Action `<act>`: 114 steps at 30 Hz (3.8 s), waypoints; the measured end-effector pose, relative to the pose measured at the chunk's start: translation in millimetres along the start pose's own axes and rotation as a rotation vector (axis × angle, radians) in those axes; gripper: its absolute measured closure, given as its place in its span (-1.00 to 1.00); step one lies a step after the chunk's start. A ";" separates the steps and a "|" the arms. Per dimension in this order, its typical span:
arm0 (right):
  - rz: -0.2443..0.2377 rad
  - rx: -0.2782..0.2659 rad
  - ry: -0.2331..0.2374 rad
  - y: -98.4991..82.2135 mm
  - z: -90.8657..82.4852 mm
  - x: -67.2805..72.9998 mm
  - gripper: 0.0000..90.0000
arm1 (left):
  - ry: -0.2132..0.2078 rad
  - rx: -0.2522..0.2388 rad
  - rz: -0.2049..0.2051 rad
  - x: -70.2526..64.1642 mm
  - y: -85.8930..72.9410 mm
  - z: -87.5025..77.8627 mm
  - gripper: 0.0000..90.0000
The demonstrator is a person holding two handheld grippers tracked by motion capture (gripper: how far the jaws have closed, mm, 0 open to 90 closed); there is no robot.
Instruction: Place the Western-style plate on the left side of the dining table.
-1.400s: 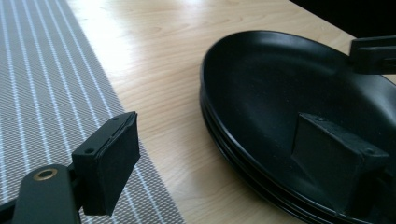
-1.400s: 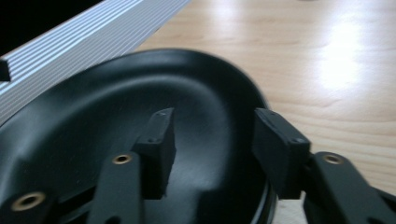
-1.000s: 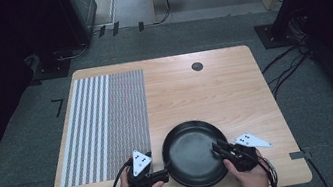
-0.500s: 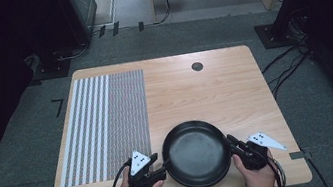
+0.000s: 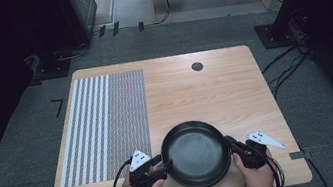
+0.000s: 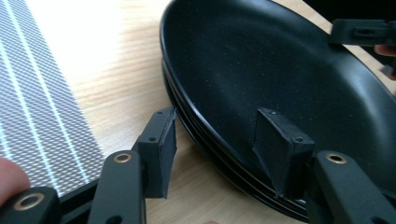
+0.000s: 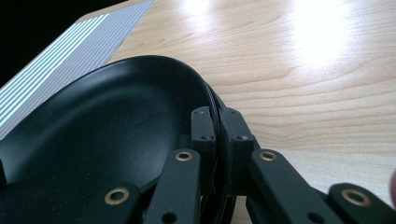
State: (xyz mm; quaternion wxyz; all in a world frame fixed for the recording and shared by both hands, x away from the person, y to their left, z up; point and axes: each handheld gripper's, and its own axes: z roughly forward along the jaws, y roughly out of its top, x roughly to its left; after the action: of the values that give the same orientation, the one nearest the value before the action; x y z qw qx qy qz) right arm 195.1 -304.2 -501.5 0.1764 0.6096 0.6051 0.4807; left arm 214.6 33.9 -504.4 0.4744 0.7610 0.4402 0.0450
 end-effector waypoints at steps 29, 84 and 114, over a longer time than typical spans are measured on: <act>0.052 0.094 0.139 -5.6 19.1 16.1 0.83 | -0.116 0.038 -0.234 25.0 11.6 -24.3 0.40; 0.288 0.160 0.285 5.3 35.5 13.9 0.92 | -0.094 0.074 -0.236 38.1 13.6 -48.0 0.40; 0.322 0.123 0.285 7.5 29.8 22.1 0.92 | -0.136 0.150 -0.275 35.6 12.8 -53.7 0.58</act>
State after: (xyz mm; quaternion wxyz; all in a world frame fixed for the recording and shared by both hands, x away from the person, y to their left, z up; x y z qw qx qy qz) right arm 218.9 -274.7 -501.5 -0.0275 0.6339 0.5470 0.5460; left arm 218.2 93.8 -477.8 0.4466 0.7282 0.5091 -0.1050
